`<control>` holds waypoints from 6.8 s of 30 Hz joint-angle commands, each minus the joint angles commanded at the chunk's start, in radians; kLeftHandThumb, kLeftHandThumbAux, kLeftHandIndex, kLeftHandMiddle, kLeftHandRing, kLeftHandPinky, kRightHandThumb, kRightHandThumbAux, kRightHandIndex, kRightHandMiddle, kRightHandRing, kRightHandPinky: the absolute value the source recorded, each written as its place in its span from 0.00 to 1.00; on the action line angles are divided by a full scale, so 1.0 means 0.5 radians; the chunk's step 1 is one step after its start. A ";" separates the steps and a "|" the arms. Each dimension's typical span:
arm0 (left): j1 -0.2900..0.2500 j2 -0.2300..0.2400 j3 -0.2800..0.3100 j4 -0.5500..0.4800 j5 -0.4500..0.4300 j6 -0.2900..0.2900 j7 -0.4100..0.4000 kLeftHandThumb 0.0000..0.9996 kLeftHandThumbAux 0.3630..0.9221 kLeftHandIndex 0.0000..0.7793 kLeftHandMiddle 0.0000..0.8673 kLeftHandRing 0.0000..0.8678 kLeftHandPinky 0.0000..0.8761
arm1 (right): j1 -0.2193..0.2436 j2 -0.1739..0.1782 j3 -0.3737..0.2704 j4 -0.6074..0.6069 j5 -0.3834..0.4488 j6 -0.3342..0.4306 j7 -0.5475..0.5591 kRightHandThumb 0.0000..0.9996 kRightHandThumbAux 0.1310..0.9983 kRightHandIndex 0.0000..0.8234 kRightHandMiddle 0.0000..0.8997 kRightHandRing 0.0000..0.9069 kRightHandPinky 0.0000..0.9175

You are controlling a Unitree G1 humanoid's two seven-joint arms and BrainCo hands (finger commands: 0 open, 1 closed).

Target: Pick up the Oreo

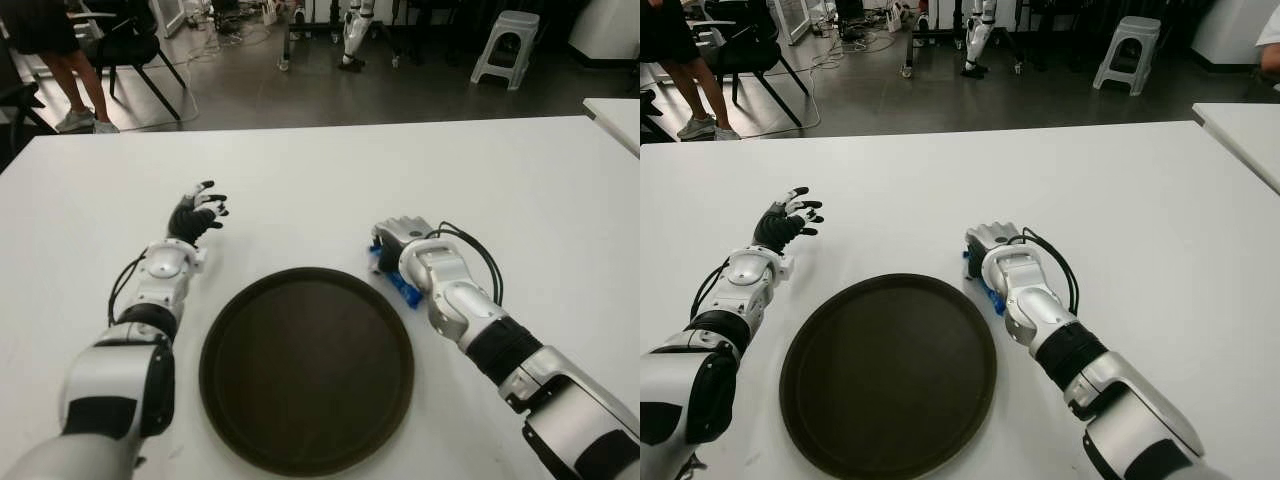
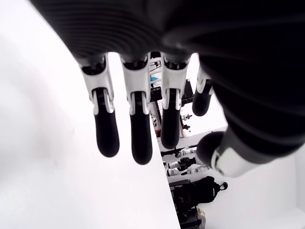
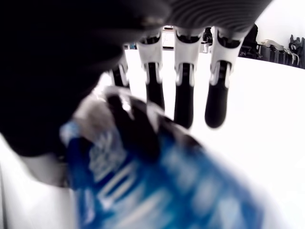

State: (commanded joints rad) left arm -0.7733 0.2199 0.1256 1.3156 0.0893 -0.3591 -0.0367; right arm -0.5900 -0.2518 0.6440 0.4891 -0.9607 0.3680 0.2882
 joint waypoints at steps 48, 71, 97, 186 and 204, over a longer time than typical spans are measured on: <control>-0.002 -0.002 0.019 -0.005 -0.012 -0.014 -0.010 0.35 0.49 0.18 0.30 0.38 0.45 | 0.036 -0.024 -0.131 -0.087 0.059 -0.030 -0.068 0.69 0.70 0.51 0.57 0.57 0.59; -0.010 -0.020 0.019 0.003 -0.009 0.001 0.008 0.38 0.51 0.18 0.29 0.37 0.43 | 0.289 -0.076 -0.344 -0.996 0.001 0.101 -0.198 0.69 0.70 0.50 0.52 0.51 0.56; -0.024 -0.046 0.010 0.007 -0.005 0.054 0.063 0.42 0.54 0.16 0.30 0.36 0.42 | 0.492 -0.028 -0.555 -1.232 0.093 -0.102 -0.494 0.69 0.70 0.50 0.56 0.56 0.59; -0.012 -0.056 0.034 0.026 -0.003 0.032 0.035 0.48 0.49 0.17 0.31 0.38 0.45 | 0.392 -0.159 -0.559 -1.000 0.181 -0.681 -0.537 0.15 0.49 0.03 0.01 0.01 0.01; -0.011 -0.041 0.021 0.025 0.007 0.043 0.063 0.46 0.51 0.17 0.32 0.39 0.44 | 0.058 -0.247 -0.573 0.157 0.256 -1.046 -1.033 0.21 0.20 0.00 0.00 0.00 0.00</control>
State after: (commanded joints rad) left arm -0.7788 0.1993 0.1363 1.3284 0.0930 -0.3374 -0.0053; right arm -0.5612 -0.3753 0.3575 0.5678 -0.8328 -0.1552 -0.2281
